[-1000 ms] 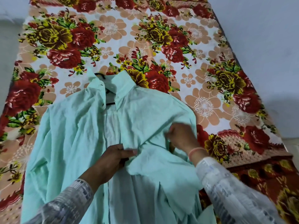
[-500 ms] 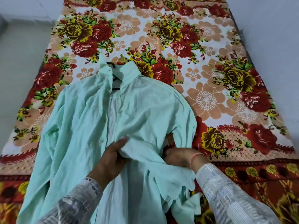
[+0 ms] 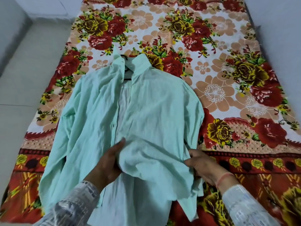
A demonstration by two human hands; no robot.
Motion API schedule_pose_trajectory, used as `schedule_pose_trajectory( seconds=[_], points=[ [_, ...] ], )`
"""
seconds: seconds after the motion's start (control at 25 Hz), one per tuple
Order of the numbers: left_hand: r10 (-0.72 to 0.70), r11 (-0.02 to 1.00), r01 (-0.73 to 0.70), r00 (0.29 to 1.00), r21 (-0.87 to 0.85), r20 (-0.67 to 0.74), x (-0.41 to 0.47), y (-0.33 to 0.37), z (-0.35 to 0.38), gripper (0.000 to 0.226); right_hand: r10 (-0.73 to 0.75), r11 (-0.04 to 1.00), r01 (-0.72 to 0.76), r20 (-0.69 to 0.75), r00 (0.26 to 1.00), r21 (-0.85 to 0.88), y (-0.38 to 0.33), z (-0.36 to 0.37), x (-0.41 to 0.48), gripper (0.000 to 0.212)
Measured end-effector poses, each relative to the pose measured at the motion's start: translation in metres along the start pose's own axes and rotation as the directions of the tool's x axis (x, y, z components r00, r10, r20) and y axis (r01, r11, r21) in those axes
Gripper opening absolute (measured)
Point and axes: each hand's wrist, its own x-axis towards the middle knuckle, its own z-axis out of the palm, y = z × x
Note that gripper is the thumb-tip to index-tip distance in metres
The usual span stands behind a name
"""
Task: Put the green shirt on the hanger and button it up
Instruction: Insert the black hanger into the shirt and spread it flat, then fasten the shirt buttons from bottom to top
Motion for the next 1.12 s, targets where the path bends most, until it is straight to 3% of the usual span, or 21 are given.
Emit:
schedule_pose_trajectory(
  seconds=[0.08, 0.16, 0.2, 0.28, 0.36, 0.44, 0.52, 0.6, 0.72, 0.88, 0.96, 1.0, 1.04, 1.08, 1.12],
  points=[
    [-0.085, 0.947, 0.08, 0.996, 0.312, 0.001, -0.012, -0.012, -0.002, 0.044, -0.048, 0.999, 0.047, -0.083, 0.995, -0.008, 0.007, 0.01, -0.004, 0.032],
    [-0.124, 0.886, 0.121, 0.992, 0.448, -0.025, -0.018, -0.018, -0.004, 0.046, -0.042, 0.997, 0.041, -0.024, 0.999, -0.06, 0.008, 0.02, -0.006, 0.049],
    [-0.117, 0.874, 0.129, 0.992, 0.468, -0.056, -0.022, -0.021, -0.007, 0.046, -0.033, 0.985, 0.03, -0.015, 0.999, -0.167, 0.01, 0.02, -0.007, 0.056],
    [-0.057, 0.817, 0.137, 0.986, 0.561, -0.157, -0.027, -0.024, -0.017, 0.049, -0.064, 0.885, -0.01, -0.143, 0.988, -0.466, 0.013, 0.011, -0.007, 0.057],
    [0.013, 0.641, 0.179, 0.97, 0.746, -0.243, -0.036, -0.027, -0.03, 0.058, -0.148, 0.728, -0.095, -0.291, 0.945, -0.679, 0.015, 0.001, -0.014, 0.052],
    [0.022, 0.558, 0.229, 0.957, 0.797, -0.29, -0.046, -0.027, -0.041, 0.054, -0.069, 0.799, -0.096, -0.249, 0.966, -0.594, 0.019, -0.002, -0.023, 0.044],
    [-0.02, 0.498, 0.277, 0.951, 0.822, -0.309, -0.056, -0.022, -0.051, 0.054, 0.086, 0.843, -0.129, -0.107, 0.991, -0.522, 0.021, 0.005, -0.036, 0.038],
    [-0.081, 0.318, 0.31, 0.951, 0.896, -0.3, -0.063, -0.015, -0.066, 0.062, 0.116, 0.715, -0.185, -0.146, 0.982, -0.675, 0.026, 0.01, -0.04, 0.04],
    [-0.289, 0.11, 0.287, 0.925, 0.952, -0.245, -0.069, -0.017, -0.08, 0.046, -0.024, 0.472, -0.327, -0.383, 0.924, -0.819, 0.027, 0.015, -0.049, 0.039],
    [-0.327, 0.047, 0.223, 0.924, 0.974, -0.196, -0.079, -0.045, -0.081, 0.035, -0.265, 0.418, -0.462, -0.592, 0.761, -0.782, 0.04, 0.046, -0.061, 0.053],
    [-0.305, 0.074, 0.181, 0.941, 0.981, -0.15, -0.081, -0.058, -0.079, 0.038, -0.605, 0.416, -0.315, -0.518, 0.605, -0.853, 0.039, 0.082, -0.061, 0.063],
    [-0.292, 0.083, 0.16, 0.948, 0.984, -0.129, -0.083, -0.064, -0.078, 0.04, -0.749, 0.4, -0.15, -0.417, 0.515, -0.904, 0.038, 0.107, -0.059, 0.058],
    [-0.279, 0.088, 0.143, 0.954, 0.986, -0.113, -0.085, -0.068, -0.078, 0.041, -0.818, 0.356, 0.02, -0.301, 0.491, -0.934, 0.037, 0.134, -0.057, 0.049],
    [-0.272, 0.084, 0.137, 0.956, 0.987, -0.109, -0.086, -0.072, -0.08, 0.041, -0.804, 0.333, 0.157, -0.193, 0.562, -0.93, 0.037, 0.161, -0.056, 0.038],
    [-0.273, 0.085, 0.148, 0.955, 0.985, -0.12, -0.087, -0.074, -0.082, 0.039, -0.695, 0.359, 0.217, -0.105, 0.711, -0.908, 0.038, 0.184, -0.055, 0.03]
  ],
)
